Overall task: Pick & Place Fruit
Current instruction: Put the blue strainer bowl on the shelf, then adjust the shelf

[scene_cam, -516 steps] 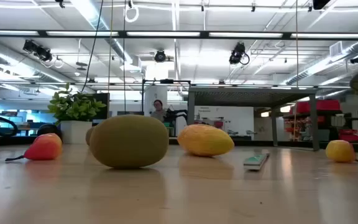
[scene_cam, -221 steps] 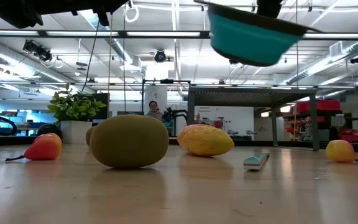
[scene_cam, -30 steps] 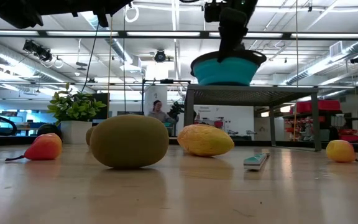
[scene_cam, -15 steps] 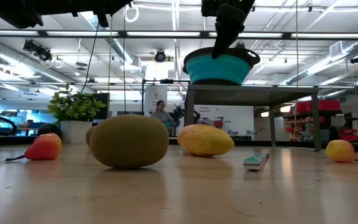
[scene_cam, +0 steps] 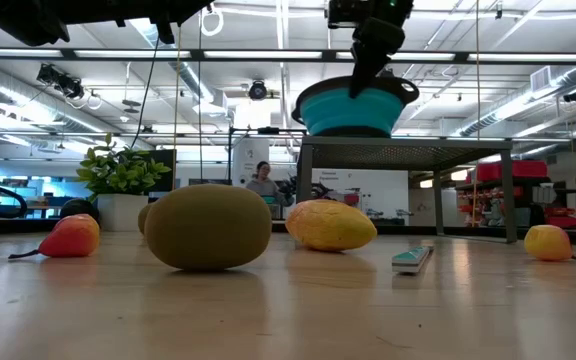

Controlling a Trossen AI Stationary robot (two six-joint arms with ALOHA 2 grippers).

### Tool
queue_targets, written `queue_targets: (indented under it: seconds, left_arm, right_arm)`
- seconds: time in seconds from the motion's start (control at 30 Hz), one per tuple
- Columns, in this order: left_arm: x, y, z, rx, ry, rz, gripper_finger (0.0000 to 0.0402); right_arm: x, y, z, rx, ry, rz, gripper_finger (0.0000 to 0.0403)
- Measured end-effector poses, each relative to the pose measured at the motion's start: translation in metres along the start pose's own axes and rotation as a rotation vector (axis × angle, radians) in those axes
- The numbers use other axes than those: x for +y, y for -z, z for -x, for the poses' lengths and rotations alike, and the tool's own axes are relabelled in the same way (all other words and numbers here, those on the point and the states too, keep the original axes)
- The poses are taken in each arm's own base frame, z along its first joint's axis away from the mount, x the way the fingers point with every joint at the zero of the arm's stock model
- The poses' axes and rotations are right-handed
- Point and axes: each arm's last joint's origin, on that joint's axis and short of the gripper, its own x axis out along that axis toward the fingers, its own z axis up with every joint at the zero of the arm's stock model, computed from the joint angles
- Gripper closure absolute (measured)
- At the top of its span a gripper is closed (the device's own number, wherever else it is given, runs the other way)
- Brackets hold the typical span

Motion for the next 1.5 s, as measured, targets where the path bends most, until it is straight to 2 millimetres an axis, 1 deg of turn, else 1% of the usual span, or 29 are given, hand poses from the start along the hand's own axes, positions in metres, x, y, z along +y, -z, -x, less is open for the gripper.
queue_targets:
  seconds: [0.17, 0.27, 0.33, 0.53, 0.63, 0.8, 0.9, 0.97, 1.07, 1.17, 1.23, 1.33, 1.43, 1.5]
  left_arm:
    - [0.0, 0.0, 0.0, 0.0, 0.0, 0.0, 0.0331]
    - [0.0, 0.0, 0.0, 0.0, 0.0, 0.0, 0.0331]
    - [0.0, 0.0, 0.0, 0.0, 0.0, 0.0, 0.0331]
    - [0.0, 0.0, 0.0, 0.0, 0.0, 0.0, 0.0331]
    - [0.0, 0.0, 0.0, 0.0, 0.0, 0.0, 0.0331]
    - [0.0, 0.0, 0.0, 0.0, 0.0, 0.0, 0.0331]
    - [0.0, 0.0, 0.0, 0.001, 0.0, 0.0, 0.0331]
    - [0.0, 0.0, 0.0, 0.0, 0.0, 0.0, 0.0331]
    - [0.0, 0.0, 0.0, 0.0, 0.0, 0.0, 0.0331]
    - [0.0, 0.0, 0.0, 0.0, 0.0, 0.0, 0.0331]
    - [0.0, 0.0, 0.0, 0.001, 0.0, 0.003, 0.0331]
    - [0.0, 0.0, 0.0, 0.001, 0.0, 0.015, 0.0331]
    - [0.0, 0.0, 0.0, 0.0, 0.001, 0.02, 0.0331]
    - [0.0, 0.0, 0.0, 0.0, 0.001, 0.02, 0.0331]
  right_arm:
    - [0.001, 0.0, 0.0, -0.002, -0.018, 0.024, 0.0351]
    - [0.002, 0.0, 0.0, -0.004, -0.051, 0.022, 0.0339]
    - [0.003, 0.001, 0.0, -0.004, -0.071, 0.008, 0.0322]
    - [0.003, 0.002, 0.0, 0.009, -0.07, -0.024, 0.0244]
    - [0.004, 0.002, 0.002, 0.006, -0.053, -0.029, 0.0215]
    - [0.007, 0.003, 0.018, -0.031, 0.025, -0.018, 0.0193]
    - [0.011, 0.003, 0.035, -0.094, 0.067, -0.019, 0.0191]
    - [0.014, 0.002, 0.047, -0.158, 0.064, -0.057, 0.0192]
    - [0.027, 0.002, 0.06, -0.225, -0.087, -0.098, 0.0192]
    - [0.044, 0.004, 0.063, -0.194, -0.248, -0.125, 0.0192]
    - [0.056, 0.005, 0.062, -0.144, -0.299, -0.123, 0.0192]
    - [0.074, 0.007, 0.051, -0.069, -0.303, -0.101, 0.0192]
    - [0.09, 0.014, 0.034, -0.034, -0.272, -0.066, 0.0192]
    - [0.096, 0.019, 0.019, -0.017, -0.209, -0.055, 0.0192]
